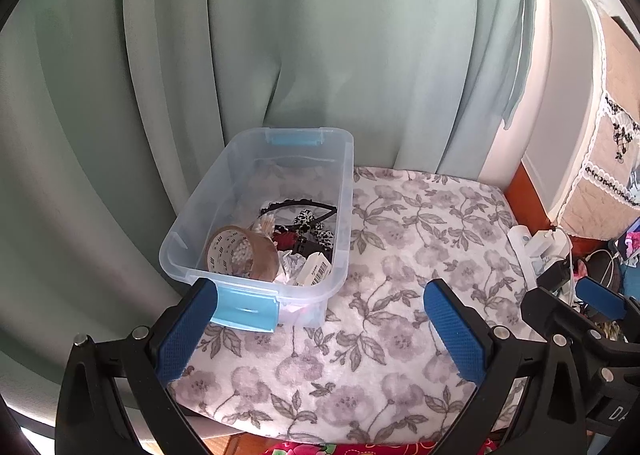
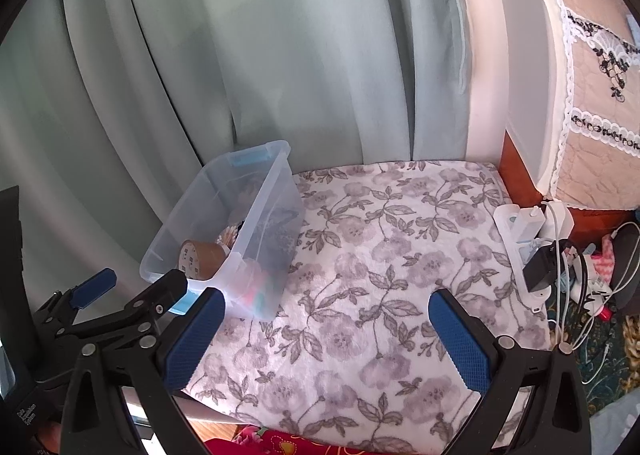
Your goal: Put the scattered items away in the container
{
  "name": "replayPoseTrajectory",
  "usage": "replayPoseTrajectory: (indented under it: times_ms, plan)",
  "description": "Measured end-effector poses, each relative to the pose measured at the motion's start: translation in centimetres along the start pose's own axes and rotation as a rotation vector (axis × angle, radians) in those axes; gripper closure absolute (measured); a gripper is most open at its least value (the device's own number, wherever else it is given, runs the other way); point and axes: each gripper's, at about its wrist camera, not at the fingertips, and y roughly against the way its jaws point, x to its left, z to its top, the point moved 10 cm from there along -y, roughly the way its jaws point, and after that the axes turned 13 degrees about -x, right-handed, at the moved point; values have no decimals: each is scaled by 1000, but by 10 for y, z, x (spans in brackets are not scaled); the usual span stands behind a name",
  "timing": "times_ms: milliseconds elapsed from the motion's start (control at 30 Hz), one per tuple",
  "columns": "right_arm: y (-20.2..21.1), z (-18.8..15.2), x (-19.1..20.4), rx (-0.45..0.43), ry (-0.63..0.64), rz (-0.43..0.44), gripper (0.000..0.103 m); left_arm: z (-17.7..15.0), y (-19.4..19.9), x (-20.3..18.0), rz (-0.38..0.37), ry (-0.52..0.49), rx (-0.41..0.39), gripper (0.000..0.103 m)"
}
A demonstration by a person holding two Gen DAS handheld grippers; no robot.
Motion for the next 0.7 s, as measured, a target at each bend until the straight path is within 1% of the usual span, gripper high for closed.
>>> replayPoseTrajectory:
  times_ms: [267, 367, 567, 633, 700]
  plan:
    - [0, 3, 4, -21, 16, -15, 0, 1, -1, 7, -11, 20, -6, 0]
    - [-1, 5, 7, -40, 18, -20, 0, 2, 0, 9, -11, 22, -11, 0]
    - [-4, 12, 10, -102, 25, -32, 0, 0, -1, 13, -8, 24, -14, 0]
    - [-5, 17, 11, -153, 31, -37, 0, -1, 0, 15, -8, 25, -14, 0]
    - [-5, 17, 12, -161, 32, -40, 0, -2, 0, 16, -7, 26, -15, 0]
